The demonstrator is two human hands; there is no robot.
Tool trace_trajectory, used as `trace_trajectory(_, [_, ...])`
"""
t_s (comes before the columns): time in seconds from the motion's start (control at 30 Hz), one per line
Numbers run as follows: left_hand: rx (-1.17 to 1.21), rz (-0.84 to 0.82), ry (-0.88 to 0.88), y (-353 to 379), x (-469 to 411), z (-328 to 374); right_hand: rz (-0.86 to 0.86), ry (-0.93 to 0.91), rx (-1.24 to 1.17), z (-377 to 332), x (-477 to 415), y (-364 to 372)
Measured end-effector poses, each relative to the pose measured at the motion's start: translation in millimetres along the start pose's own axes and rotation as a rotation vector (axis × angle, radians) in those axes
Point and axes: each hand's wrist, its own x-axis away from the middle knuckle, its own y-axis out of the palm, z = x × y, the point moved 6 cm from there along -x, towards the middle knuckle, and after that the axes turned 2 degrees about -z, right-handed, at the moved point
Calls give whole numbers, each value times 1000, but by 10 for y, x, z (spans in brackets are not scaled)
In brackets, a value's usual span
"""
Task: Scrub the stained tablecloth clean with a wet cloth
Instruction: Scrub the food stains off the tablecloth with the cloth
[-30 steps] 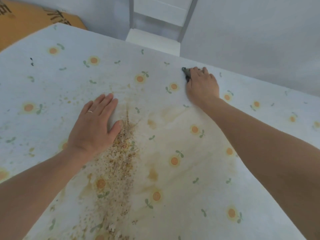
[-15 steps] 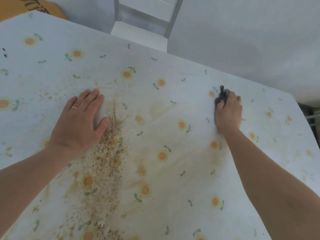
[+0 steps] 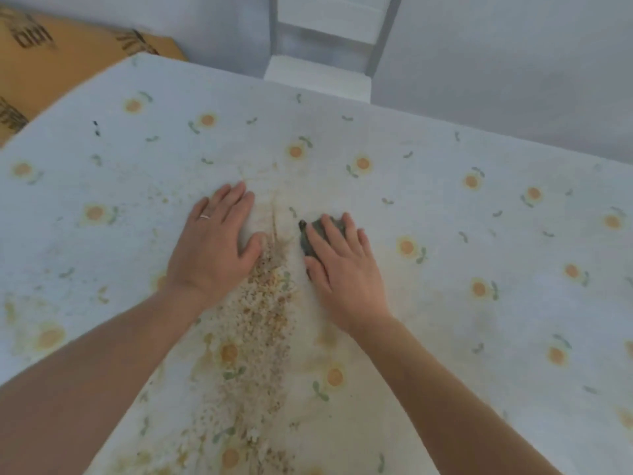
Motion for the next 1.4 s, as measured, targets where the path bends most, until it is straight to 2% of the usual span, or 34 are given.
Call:
trace_trajectory(0.1, [4,-20,10,9,16,16,-94,-192,125,-35,716,184])
trace_trajectory(0.2, [18,-20,7,19,21,29,-119,-204,234,365,844,47])
trace_trajectory(0.3, [24,-28,-10,10,33,29,-61,71,264,982,315,-272])
trace_trajectory(0.4, [42,-21,-17,-5,44,58,159,434,146,1379,-291,-505])
trace_trajectory(0.47, [49,-13,-20,-5,47,82,222,515,71,1313,-755,-530])
trace_trajectory(0.53, [30,-7,-21,-5,34,48,229,462,2,988,-1261,-539])
trace_trajectory(0.63, [16,-8,-31,10,32,-1,194,232,2,414,-1786,-459])
trace_trajectory(0.73, [10,-10,-26,27,52,8,80,-89,85,8,-1637,-294])
trace_trajectory(0.8, [20,-13,-19,37,50,24,20,-221,122,-9,-1285,-243])
trace_trajectory(0.87, [39,-9,-20,16,35,32,-1,-226,127,171,-1108,-311])
trace_trajectory(1.0, [67,-3,-14,-14,37,28,76,68,106,667,-1741,-608])
trace_trajectory(1.1, [67,-15,-21,-17,36,7,128,187,55,568,-2245,-657])
trace_trajectory(1.23, [74,-23,-21,-6,20,16,93,44,63,133,-2316,-507])
trace_trajectory(1.4, [81,-7,-17,-2,34,-3,2,-220,123,-256,-1473,-282])
